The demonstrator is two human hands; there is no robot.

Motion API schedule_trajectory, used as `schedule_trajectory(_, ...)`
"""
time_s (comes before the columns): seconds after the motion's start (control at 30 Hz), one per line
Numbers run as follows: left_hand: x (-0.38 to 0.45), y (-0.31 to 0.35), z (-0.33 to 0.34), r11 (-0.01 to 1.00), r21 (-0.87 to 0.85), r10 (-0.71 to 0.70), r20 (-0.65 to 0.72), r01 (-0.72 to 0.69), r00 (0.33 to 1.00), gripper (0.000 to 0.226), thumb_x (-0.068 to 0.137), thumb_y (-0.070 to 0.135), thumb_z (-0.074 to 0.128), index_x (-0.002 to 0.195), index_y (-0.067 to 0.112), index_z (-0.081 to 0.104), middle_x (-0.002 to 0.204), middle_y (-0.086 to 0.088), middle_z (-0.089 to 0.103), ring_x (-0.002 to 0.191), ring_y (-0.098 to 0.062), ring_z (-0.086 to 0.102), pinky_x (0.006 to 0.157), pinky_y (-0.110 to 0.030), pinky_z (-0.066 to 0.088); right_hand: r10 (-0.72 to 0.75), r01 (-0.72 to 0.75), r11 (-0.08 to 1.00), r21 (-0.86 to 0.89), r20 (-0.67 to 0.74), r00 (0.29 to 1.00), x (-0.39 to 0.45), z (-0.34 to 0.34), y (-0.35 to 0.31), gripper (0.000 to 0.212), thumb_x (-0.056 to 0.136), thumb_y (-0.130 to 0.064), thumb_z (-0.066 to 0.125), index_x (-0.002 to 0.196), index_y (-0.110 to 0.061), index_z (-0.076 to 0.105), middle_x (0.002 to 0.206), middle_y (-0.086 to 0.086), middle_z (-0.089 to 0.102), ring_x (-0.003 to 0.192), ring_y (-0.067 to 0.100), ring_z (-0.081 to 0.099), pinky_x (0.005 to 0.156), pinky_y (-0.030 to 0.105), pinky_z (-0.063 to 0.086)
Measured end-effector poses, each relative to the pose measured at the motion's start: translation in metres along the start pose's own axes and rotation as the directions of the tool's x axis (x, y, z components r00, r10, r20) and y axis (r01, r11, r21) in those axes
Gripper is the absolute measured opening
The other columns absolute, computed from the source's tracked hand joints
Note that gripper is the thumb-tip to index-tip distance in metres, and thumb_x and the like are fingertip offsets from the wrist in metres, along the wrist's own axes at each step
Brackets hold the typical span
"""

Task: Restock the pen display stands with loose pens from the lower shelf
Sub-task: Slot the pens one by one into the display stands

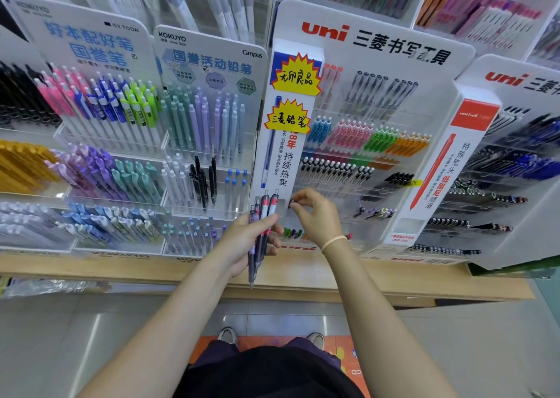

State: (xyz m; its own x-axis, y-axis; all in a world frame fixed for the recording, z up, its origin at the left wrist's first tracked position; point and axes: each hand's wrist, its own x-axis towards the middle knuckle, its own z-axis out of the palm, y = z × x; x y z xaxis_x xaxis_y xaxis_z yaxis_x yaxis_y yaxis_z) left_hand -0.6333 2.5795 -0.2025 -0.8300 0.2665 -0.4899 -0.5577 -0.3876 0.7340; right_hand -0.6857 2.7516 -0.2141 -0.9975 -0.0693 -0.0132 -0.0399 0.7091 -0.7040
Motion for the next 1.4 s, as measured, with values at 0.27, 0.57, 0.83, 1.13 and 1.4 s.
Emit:
schedule_trajectory(0.27, -0.004, 0.000, -0.001, 0.998, 0.068, -0.009, 0.000, 0.009, 1.000, 0.032, 0.099, 0.030, 0.061, 0.121, 0.008, 0.065, 0.082, -0.010, 0.070, 0.057, -0.020, 0.061, 0.049, -0.027, 0.048, -0.011, 0.007, 0.992, -0.122, -0.028, 1.000, 0.010, -0.003, -0.001, 0.005, 0.091, -0.023, 0.070, 0.093, -0.019, 0.072, 0.090, -0.013, 0.067, 0.105, 0.023, 0.059, 0.098, 0.039, 0.036)
schedule_trajectory(0.57, 0.004, -0.002, 0.009, 0.991, 0.125, 0.059, -0.017, -0.056, 0.998, 0.016, 0.089, 0.012, 0.072, 0.098, 0.000, 0.066, 0.080, -0.013, 0.069, 0.057, -0.020, 0.062, 0.046, -0.026, 0.045, 0.164, -0.199, 0.871, 0.450, 0.116, 0.980, -0.024, -0.046, -0.043, 0.022, 0.095, -0.027, 0.066, 0.086, -0.008, 0.071, 0.062, -0.001, 0.065, 0.052, 0.009, 0.054, 0.054, 0.023, 0.047)
schedule_trajectory(0.83, 0.005, -0.002, 0.019, 0.987, 0.156, -0.024, -0.071, 0.035, 0.997, 0.033, 0.096, 0.037, 0.063, 0.120, 0.013, 0.060, 0.080, -0.010, 0.074, 0.051, -0.019, 0.060, 0.046, -0.028, 0.051, 0.229, -0.092, 0.726, 0.681, -0.113, 0.967, -0.022, -0.067, -0.025, 0.015, 0.098, -0.010, 0.058, 0.101, -0.011, 0.073, 0.087, 0.001, 0.070, 0.080, 0.014, 0.066, 0.073, 0.031, 0.057)
schedule_trajectory(1.13, 0.009, -0.004, 0.028, 0.988, 0.155, 0.017, -0.086, -0.004, 0.996, 0.034, 0.104, 0.036, 0.051, 0.117, 0.005, 0.056, 0.067, -0.007, 0.057, 0.047, -0.016, 0.045, 0.044, -0.025, 0.036, 0.109, 0.015, 0.876, 0.483, -0.226, 0.968, -0.011, -0.061, -0.016, 0.019, 0.098, -0.008, 0.058, 0.103, -0.018, 0.072, 0.096, -0.003, 0.072, 0.087, 0.006, 0.065, 0.083, 0.022, 0.055)
schedule_trajectory(1.4, 0.003, -0.006, 0.022, 0.994, 0.098, 0.063, -0.127, -0.051, 0.990, 0.027, 0.101, 0.028, 0.059, 0.117, 0.006, 0.057, 0.071, -0.007, 0.061, 0.049, -0.018, 0.051, 0.044, -0.026, 0.040, 0.027, 0.051, 0.921, 0.385, -0.193, 0.981, 0.001, -0.040, -0.016, 0.015, 0.095, -0.007, 0.062, 0.105, -0.010, 0.073, 0.094, -0.002, 0.072, 0.087, 0.004, 0.065, 0.081, 0.015, 0.052)
